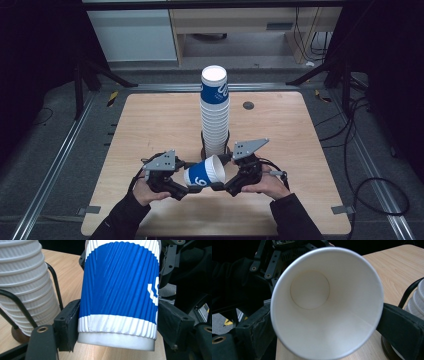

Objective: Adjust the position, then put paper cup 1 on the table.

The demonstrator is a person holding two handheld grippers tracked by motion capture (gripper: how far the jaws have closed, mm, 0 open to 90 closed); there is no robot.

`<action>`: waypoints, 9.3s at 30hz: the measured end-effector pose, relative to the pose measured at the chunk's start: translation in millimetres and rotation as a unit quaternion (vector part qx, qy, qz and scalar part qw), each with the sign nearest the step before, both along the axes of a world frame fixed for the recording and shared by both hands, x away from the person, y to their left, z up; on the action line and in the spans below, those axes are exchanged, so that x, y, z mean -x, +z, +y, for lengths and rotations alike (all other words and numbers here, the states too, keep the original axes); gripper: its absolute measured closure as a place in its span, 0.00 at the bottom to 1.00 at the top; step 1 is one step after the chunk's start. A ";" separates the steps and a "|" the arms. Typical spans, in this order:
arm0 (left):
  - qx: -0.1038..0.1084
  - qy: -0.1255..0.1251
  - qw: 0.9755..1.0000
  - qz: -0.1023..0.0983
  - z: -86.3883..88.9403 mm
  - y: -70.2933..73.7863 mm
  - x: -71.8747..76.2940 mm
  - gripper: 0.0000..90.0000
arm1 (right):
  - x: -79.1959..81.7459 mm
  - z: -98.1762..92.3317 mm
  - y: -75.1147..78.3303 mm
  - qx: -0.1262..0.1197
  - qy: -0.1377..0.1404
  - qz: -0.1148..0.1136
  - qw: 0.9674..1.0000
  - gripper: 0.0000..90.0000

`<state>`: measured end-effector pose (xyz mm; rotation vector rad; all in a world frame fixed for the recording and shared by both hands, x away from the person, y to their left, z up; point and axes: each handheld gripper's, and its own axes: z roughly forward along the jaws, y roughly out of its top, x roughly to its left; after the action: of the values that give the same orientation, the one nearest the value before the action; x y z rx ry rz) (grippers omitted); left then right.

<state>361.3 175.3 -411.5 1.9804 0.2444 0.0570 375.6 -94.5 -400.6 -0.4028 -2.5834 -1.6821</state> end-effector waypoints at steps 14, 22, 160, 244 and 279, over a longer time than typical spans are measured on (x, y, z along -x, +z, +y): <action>-0.008 -0.012 1.000 0.002 -3.3 -1.5 1.1 0.28 | -0.7 1.9 -4.1 -0.004 0.019 0.009 1.000 0.15; -0.010 -0.013 1.000 0.007 -3.2 -2.5 0.0 0.28 | -1.6 1.9 -5.5 -0.003 0.018 0.017 1.000 0.16; -0.021 0.065 0.997 -0.021 0.5 -3.5 -3.5 0.31 | -3.7 -4.3 18.2 0.001 -0.045 -0.017 0.999 0.08; -0.058 0.180 0.981 0.037 55.3 -20.1 -15.4 0.18 | -4.1 -34.8 24.2 0.015 -0.098 -0.033 0.994 0.22; -0.075 0.273 0.957 0.057 87.0 -29.0 -33.2 0.18 | -74.2 -120.1 6.1 0.119 -0.377 -0.035 0.918 0.22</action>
<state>394.5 262.3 -440.5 2.0135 0.8814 0.3242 449.8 -214.5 -394.4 -1.5432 -2.8940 -1.5171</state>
